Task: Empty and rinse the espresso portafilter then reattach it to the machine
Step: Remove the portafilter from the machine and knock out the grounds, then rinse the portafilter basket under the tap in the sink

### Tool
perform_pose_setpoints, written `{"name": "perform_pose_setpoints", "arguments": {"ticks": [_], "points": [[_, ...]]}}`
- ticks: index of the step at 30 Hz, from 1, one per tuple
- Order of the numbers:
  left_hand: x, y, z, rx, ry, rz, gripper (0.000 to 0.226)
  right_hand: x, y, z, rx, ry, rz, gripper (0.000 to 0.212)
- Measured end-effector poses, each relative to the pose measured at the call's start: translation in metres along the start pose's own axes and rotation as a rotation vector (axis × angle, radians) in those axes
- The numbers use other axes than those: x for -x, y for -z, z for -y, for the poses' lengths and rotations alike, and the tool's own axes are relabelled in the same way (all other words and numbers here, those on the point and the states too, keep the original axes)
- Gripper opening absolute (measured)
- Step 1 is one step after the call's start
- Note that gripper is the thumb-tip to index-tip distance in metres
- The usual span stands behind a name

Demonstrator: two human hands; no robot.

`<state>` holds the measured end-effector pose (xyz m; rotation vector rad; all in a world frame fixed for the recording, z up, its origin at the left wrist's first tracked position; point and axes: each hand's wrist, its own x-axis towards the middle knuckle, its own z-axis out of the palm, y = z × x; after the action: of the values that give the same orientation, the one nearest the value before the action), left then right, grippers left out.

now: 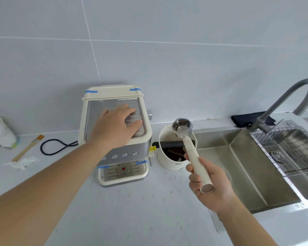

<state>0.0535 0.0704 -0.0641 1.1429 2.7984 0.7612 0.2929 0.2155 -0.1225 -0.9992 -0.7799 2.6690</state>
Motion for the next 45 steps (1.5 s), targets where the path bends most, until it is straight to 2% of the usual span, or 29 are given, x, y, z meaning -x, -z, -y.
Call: {"name": "perform_pose_setpoints", "arguments": {"ticks": [2, 4, 6, 16, 22, 28, 31, 34, 38, 40, 42, 45], "points": [[0.000, 0.000, 0.001, -0.009, 0.000, 0.007, 0.041, 0.005, 0.001, -0.004, -0.047, -0.022, 0.051, 0.059], [0.003, 0.001, 0.001, -0.010, -0.014, 0.011, 0.041, 0.012, 0.000, -0.006, -0.089, -0.024, 0.113, 0.082], [0.004, 0.003, 0.001, -0.006, -0.024, 0.017, 0.040, 0.020, 0.001, -0.006, -0.097, -0.002, 0.135, 0.091], [0.004, 0.004, 0.001, -0.047, 0.024, 0.053, 0.043, 0.036, 0.018, 0.016, -0.059, 0.042, 0.188, 0.092], [0.004, 0.002, -0.010, -0.089, 0.023, 0.044, 0.023, 0.044, 0.041, 0.051, 0.020, 0.031, 0.247, 0.091], [0.013, -0.019, -0.068, 0.179, 0.181, -0.012, 0.022, 0.049, 0.079, 0.097, 0.050, 0.012, 0.322, 0.086], [0.018, -0.036, -0.111, 0.344, 0.199, -0.060, 0.023, 0.049, 0.095, 0.117, 0.052, 0.012, 0.342, 0.081], [0.019, -0.059, -0.154, 0.530, 0.216, -0.067, 0.015, 0.050, 0.112, 0.139, 0.059, 0.003, 0.356, 0.082], [0.016, -0.098, -0.211, 0.736, 0.222, 0.049, 0.007, 0.051, 0.137, 0.171, 0.063, -0.008, 0.372, 0.084], [0.015, -0.121, -0.235, 0.835, 0.227, 0.174, 0.015, 0.051, 0.149, 0.183, 0.065, -0.008, 0.373, 0.084], [0.014, -0.145, -0.261, 0.956, 0.288, 0.269, 0.022, 0.051, 0.160, 0.196, 0.068, -0.001, 0.378, 0.083], [0.010, -0.175, -0.299, 1.122, 0.392, 0.334, 0.021, 0.049, 0.175, 0.208, 0.076, 0.004, 0.356, 0.077]]}}
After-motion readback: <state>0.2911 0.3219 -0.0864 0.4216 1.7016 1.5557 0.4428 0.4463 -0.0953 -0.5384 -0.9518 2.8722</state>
